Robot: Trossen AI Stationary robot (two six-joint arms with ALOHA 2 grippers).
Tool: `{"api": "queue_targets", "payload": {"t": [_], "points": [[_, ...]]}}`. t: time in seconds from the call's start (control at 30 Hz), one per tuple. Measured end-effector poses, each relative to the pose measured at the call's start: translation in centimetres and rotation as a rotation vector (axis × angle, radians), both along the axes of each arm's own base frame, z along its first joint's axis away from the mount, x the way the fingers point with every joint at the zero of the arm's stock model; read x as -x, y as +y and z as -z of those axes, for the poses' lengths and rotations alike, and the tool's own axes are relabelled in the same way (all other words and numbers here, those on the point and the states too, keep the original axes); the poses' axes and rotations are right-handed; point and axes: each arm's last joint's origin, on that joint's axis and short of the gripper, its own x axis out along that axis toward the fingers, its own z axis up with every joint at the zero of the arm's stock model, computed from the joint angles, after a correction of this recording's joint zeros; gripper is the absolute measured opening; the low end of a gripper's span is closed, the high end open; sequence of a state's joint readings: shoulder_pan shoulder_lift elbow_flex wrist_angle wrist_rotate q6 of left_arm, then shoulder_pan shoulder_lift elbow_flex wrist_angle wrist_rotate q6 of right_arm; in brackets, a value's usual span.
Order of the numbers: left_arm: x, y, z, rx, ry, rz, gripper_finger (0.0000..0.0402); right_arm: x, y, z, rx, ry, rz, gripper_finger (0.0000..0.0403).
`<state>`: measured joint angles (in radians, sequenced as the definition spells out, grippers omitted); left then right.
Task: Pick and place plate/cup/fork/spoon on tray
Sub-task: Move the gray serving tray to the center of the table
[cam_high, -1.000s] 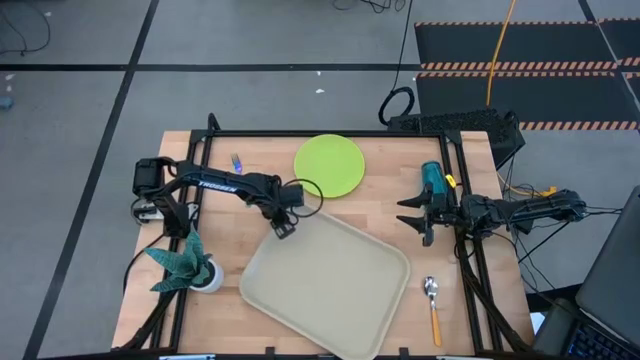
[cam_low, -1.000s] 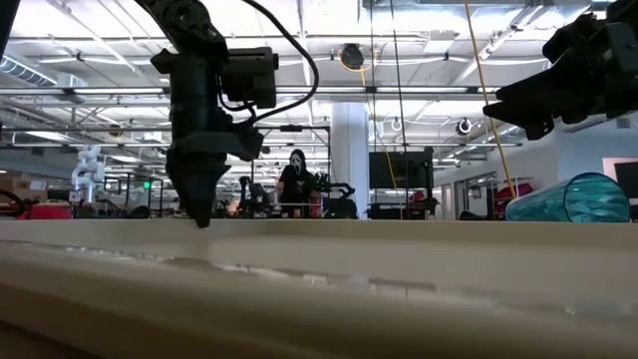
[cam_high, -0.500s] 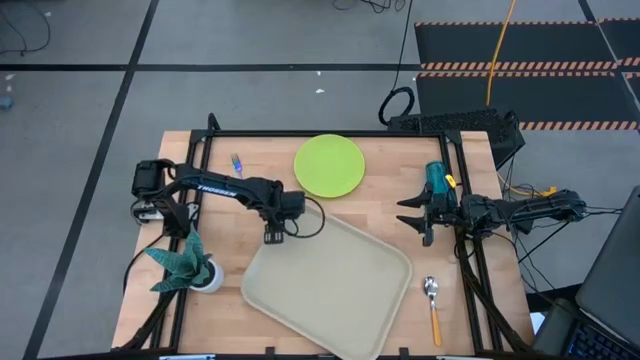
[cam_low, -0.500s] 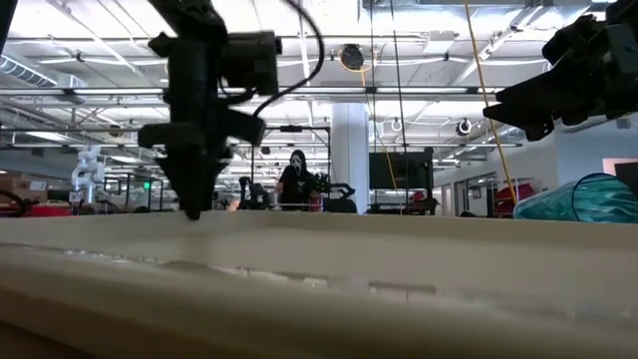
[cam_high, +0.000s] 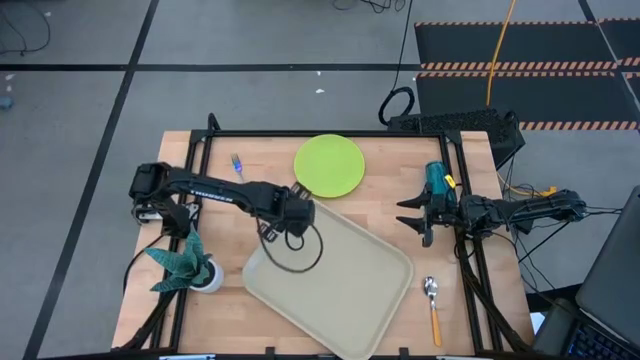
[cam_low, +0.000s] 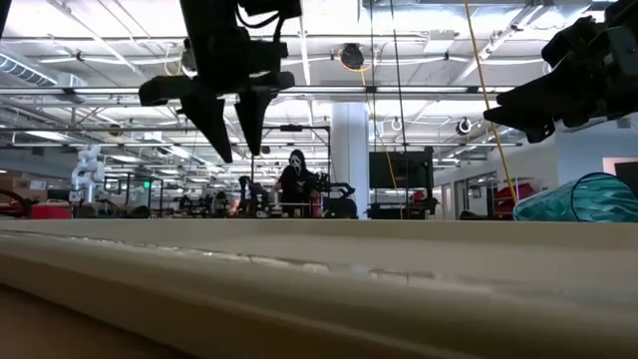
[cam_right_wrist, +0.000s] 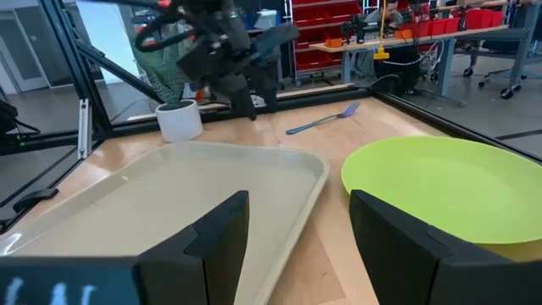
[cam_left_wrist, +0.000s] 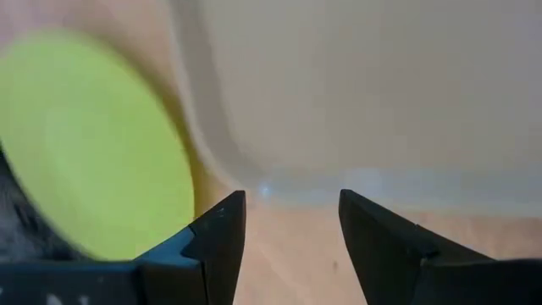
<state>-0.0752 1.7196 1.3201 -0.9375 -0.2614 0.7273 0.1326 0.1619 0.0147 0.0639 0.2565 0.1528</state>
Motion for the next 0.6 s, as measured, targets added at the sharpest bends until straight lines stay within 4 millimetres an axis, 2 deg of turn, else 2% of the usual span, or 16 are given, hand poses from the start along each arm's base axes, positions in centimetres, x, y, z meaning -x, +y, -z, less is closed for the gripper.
{"api": "queue_targets", "payload": {"t": [0.2, 0.4, 0.5, 0.6], "points": [[0.4, -3.3, 0.3, 0.109, 0.011, 0.103, 0.0193, 0.0, 0.0, 0.1, 0.001, 0.011, -0.004, 0.0199], [1.3, -6.4, 2.2, 0.158, 0.039, 0.161, 0.0192, 0.0, 0.0, 0.2, 0.002, 0.017, -0.003, 0.0199], [1.7, -7.2, 3.6, 0.155, 0.051, 0.168, 0.0183, 0.0, 0.0, 0.2, -0.004, 0.016, -0.002, 0.0199], [1.4, -7.3, 5.0, 0.150, 0.030, 0.085, 0.0167, -0.1, 0.0, 0.2, -0.015, 0.015, -0.001, 0.0199]]}}
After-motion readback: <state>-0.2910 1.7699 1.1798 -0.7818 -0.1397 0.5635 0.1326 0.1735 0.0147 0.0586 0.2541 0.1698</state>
